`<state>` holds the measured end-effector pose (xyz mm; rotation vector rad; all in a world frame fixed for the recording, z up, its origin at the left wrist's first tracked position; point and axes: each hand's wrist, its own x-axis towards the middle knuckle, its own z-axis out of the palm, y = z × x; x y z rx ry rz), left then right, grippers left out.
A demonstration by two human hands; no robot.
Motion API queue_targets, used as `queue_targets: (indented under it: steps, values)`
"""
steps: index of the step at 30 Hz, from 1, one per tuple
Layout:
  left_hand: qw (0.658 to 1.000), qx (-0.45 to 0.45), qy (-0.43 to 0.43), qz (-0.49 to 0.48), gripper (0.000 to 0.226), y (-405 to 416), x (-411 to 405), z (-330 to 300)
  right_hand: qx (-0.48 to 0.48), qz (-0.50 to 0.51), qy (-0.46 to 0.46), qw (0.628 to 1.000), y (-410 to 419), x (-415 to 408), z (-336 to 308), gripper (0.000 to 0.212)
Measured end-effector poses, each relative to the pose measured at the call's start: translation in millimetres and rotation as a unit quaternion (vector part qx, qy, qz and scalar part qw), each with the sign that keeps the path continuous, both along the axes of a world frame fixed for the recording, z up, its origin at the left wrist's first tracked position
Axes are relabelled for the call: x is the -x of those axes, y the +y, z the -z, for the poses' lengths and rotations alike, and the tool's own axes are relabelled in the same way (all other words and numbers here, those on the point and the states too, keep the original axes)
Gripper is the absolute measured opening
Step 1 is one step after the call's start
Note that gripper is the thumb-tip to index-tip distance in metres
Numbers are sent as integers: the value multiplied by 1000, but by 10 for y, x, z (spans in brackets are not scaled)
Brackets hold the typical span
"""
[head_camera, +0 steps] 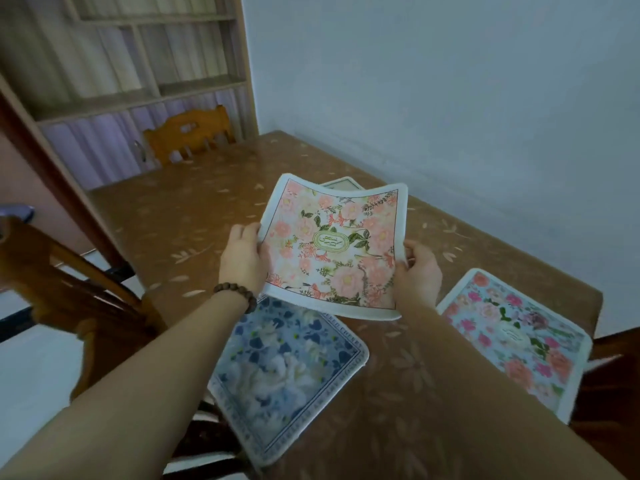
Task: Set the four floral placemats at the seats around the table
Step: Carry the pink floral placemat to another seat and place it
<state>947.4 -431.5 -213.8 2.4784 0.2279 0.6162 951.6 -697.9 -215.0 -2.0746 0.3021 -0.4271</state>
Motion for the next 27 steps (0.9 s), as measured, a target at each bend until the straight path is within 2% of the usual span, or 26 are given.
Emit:
queue_targets:
  steps: [4, 11, 22, 27]
  values:
    - [1000, -4, -9, -16, 36, 414, 383, -108, -2, -21, -18, 1000, 414, 346, -78, 35]
    - [1000, 2, -1, 0, 35, 1186, 607, -121, -15, 1, -2, 1000, 1213, 640, 18, 37]
    - [997, 29, 30, 70, 38, 3285, 46, 202, -14, 86, -14, 996, 3293, 516, 229, 33]
    - [993, 36, 37, 103, 35, 3868, -389, 294, -12, 121, -8, 993, 3892, 279, 242, 35]
